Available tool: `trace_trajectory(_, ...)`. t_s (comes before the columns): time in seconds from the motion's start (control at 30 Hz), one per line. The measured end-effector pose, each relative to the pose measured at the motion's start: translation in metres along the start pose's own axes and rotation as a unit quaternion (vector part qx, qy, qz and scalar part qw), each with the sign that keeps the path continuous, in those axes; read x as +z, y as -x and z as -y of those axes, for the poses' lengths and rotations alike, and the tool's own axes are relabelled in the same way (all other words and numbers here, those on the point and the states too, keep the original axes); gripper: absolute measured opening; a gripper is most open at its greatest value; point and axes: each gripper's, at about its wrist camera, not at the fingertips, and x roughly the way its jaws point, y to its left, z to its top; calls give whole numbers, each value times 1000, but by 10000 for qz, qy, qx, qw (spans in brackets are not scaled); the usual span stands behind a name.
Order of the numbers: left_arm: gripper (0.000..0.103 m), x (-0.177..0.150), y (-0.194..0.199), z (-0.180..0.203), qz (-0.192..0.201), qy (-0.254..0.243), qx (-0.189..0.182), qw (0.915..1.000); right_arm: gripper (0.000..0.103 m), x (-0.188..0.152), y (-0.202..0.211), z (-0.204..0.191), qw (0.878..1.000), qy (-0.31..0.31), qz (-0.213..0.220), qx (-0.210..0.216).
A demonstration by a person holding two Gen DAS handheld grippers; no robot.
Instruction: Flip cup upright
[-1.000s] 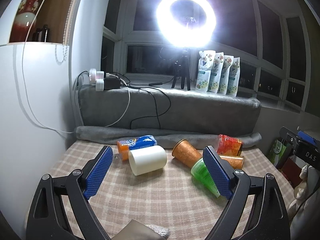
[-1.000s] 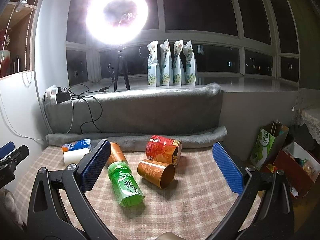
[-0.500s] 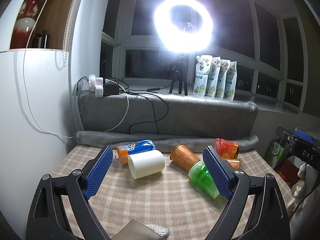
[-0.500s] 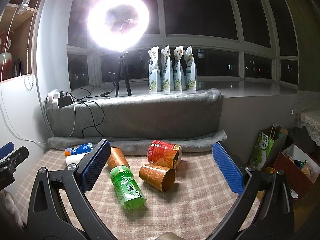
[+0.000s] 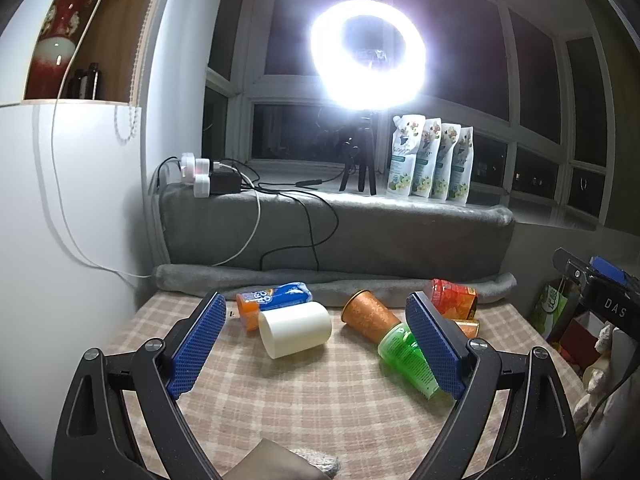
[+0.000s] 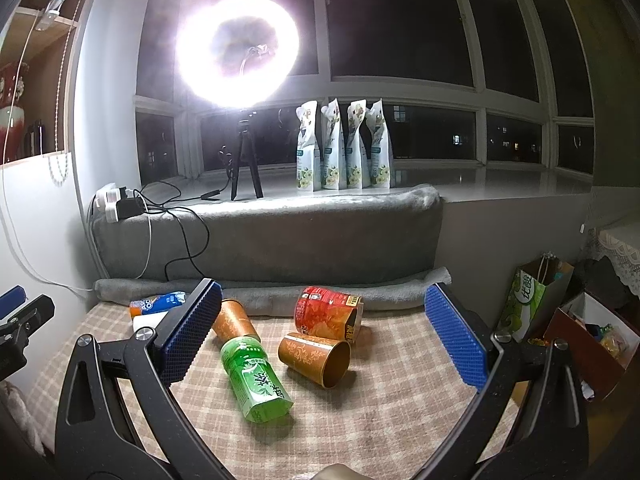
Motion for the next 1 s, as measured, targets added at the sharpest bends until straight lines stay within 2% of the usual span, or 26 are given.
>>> trace_trajectory(0.63,92,-2,-6,-6,-48,39,17,10000,103,-1,-14,-8,9998,99,-144,45)
trace_trajectory(1.0,92,-7,-14,-13,-139,88,96,9998,103,-2,-47,-16,9979,298,-467,339)
